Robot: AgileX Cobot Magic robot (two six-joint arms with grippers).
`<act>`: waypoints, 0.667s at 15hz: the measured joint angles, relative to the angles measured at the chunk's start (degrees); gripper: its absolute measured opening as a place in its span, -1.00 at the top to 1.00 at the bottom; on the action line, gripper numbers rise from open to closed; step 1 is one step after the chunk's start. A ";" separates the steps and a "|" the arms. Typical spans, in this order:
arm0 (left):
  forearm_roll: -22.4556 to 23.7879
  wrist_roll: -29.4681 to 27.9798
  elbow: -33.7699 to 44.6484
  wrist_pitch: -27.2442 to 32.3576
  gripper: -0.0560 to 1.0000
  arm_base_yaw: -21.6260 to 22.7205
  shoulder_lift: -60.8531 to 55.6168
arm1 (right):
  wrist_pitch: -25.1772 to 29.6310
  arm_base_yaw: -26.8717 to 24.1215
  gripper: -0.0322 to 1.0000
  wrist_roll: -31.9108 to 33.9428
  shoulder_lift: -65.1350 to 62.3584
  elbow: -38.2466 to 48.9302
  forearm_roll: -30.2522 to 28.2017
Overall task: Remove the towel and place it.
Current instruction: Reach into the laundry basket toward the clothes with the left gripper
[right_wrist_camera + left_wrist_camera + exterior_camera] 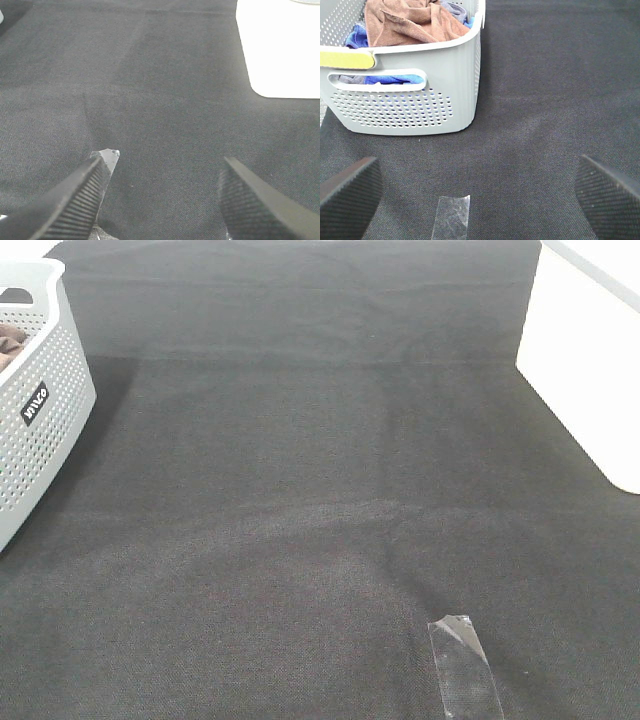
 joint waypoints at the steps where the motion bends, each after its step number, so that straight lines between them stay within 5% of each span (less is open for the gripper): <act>1: 0.00 0.00 0.00 0.00 -0.98 0.00 0.00 | 0.00 0.00 -0.25 0.00 0.00 0.00 0.00; 10: 0.00 0.34 0.00 0.00 -0.98 0.00 0.00 | 0.00 0.00 -0.25 0.00 0.00 0.00 0.00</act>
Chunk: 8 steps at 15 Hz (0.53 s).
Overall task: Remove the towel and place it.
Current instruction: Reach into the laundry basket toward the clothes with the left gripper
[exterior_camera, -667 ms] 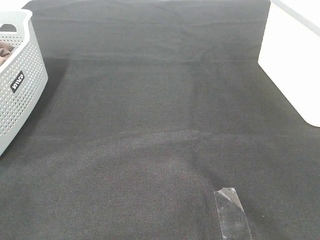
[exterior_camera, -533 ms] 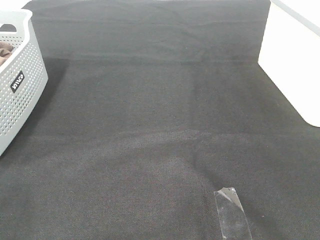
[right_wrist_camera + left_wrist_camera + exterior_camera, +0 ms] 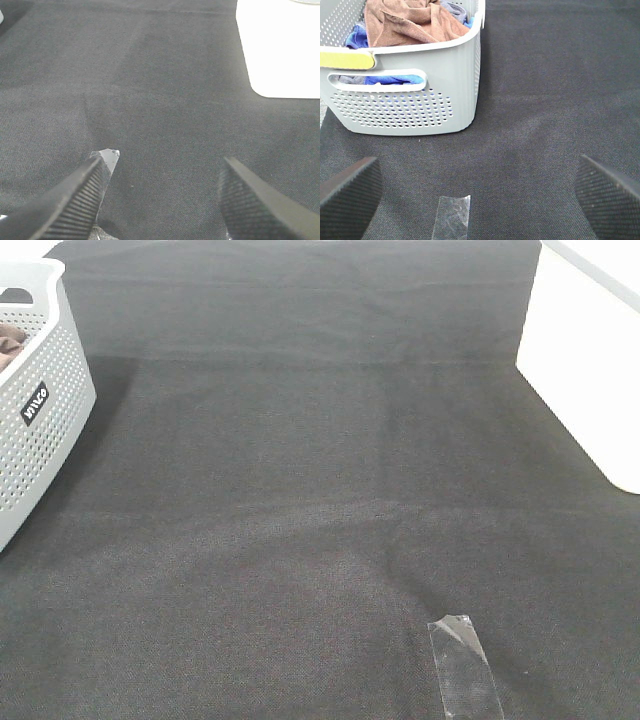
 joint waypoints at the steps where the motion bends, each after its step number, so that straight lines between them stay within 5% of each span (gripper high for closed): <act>1: 0.00 0.00 0.00 0.00 -0.98 0.00 0.00 | 0.00 0.00 -0.25 0.00 0.00 0.00 0.00; 8: 0.00 0.00 0.00 0.00 -0.98 0.00 0.00 | 0.00 0.00 -0.25 0.00 0.00 0.00 0.00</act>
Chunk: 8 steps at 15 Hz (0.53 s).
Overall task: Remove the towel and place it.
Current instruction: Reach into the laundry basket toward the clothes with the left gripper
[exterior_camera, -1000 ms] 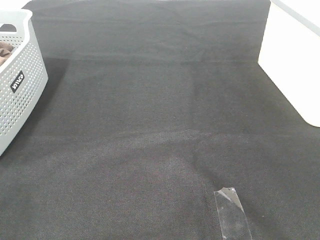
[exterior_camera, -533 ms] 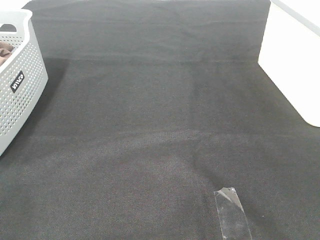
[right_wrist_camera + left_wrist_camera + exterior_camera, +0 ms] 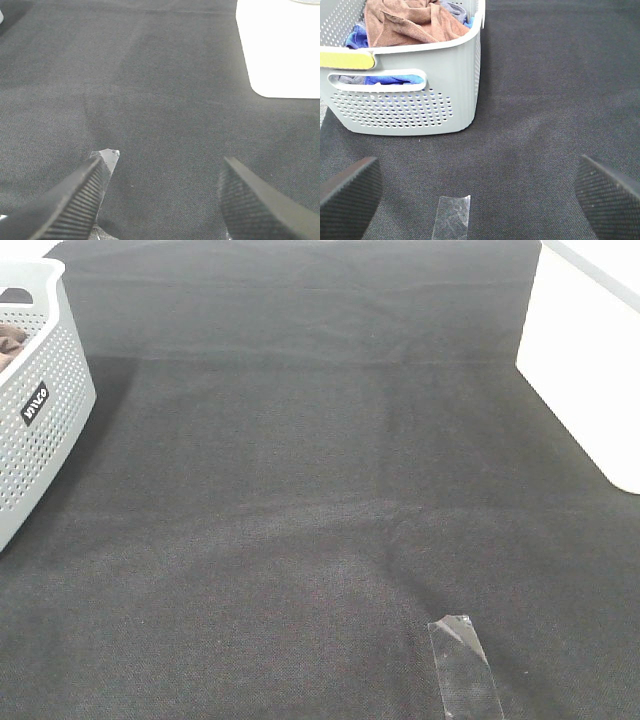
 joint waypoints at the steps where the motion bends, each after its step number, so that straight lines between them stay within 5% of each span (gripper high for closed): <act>1: 0.00 0.00 0.00 0.00 -0.98 0.00 0.00 | 0.00 0.00 -0.25 0.00 0.00 0.00 0.00; 8: 0.00 0.00 0.00 0.00 -0.98 0.00 0.00 | 0.00 0.00 -0.25 0.00 0.00 0.00 0.00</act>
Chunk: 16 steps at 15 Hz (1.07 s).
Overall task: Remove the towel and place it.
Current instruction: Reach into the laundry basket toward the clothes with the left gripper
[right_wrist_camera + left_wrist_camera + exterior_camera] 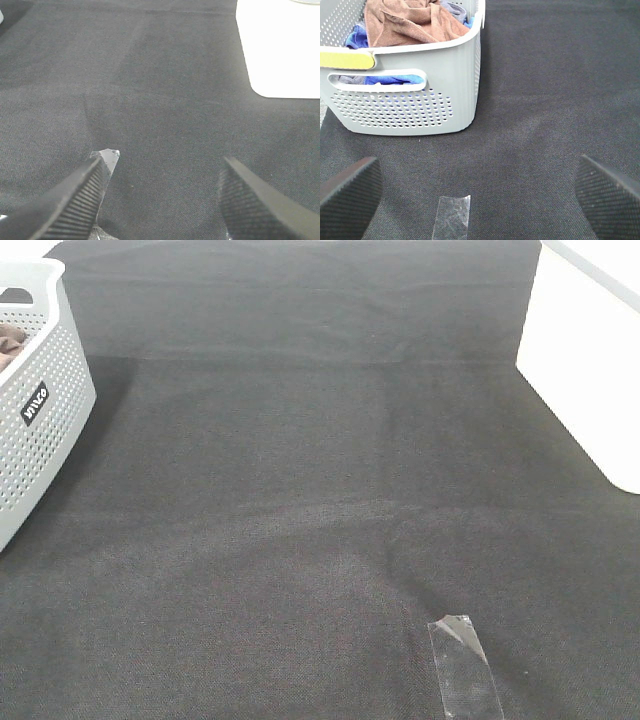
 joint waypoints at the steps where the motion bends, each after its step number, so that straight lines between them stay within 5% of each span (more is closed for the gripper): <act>1: 0.00 0.00 0.00 0.00 -0.98 0.00 0.00 | 0.00 0.00 -0.25 0.00 0.00 0.00 0.00; 16: 0.00 0.00 0.00 0.00 -0.98 0.00 0.00 | 0.00 0.00 -0.25 0.00 0.00 0.00 0.00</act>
